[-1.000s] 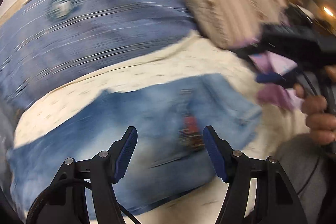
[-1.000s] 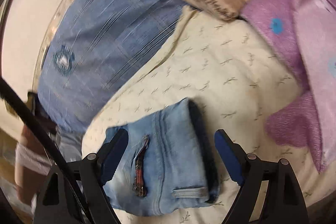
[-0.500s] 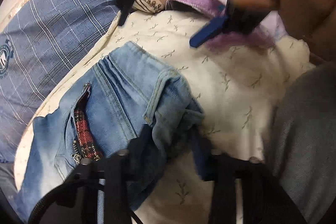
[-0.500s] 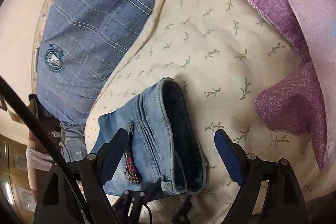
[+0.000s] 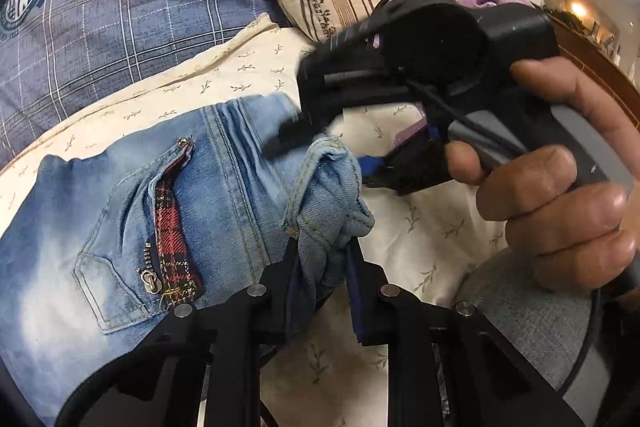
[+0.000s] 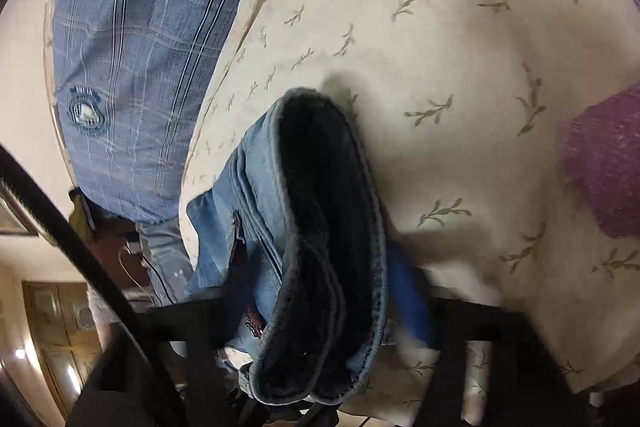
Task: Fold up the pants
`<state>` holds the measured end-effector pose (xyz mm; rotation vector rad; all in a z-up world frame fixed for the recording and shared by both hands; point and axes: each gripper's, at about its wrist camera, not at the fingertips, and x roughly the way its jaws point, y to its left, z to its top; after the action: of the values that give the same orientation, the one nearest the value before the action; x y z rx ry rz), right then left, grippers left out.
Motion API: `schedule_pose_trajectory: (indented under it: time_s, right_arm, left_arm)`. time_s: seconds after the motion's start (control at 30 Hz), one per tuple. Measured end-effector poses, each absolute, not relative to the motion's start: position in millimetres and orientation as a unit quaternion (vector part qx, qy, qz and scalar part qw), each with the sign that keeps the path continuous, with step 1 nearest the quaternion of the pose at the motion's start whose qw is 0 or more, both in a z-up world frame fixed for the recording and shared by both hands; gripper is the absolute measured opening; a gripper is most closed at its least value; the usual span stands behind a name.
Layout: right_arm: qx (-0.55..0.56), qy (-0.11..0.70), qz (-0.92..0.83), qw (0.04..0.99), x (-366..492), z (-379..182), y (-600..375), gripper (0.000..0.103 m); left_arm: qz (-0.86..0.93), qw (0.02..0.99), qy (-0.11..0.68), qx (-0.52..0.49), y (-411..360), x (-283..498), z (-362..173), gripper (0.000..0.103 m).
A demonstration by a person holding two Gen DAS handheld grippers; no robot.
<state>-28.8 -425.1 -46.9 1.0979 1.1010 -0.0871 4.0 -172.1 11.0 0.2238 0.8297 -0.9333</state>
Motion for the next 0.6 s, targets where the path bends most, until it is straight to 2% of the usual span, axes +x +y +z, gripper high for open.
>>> schedule_pose_trajectory:
  time_s: [0.03, 0.07, 0.13, 0.43, 0.6]
  right_arm:
    - [0.488, 0.499, -0.04, 0.715, -28, -46, -423, 0.026]
    - [0.481, 0.498, -0.039, 0.721, -26, -43, -421, 0.018]
    - [0.459, 0.489, -0.033, 0.741, -25, -33, -416, 0.011]
    - [0.339, 0.437, -0.01, 0.833, -23, 22, -376, 0.009]
    - [0.266, 0.403, 0.035, 0.875, -10, 66, -323, 0.009]
  left_arm:
    - [-0.436, 0.806, 0.388, 0.102, -175, 1, 11, 0.018]
    - [-0.435, 0.806, 0.389, 0.098, -175, 2, 11, 0.018]
    - [-0.434, 0.808, 0.39, 0.083, -173, 3, 16, 0.018]
    - [-0.428, 0.807, 0.406, -0.035, -140, 10, 36, 0.017]
    - [-0.419, 0.805, 0.392, -0.147, -80, 18, 61, 0.017]
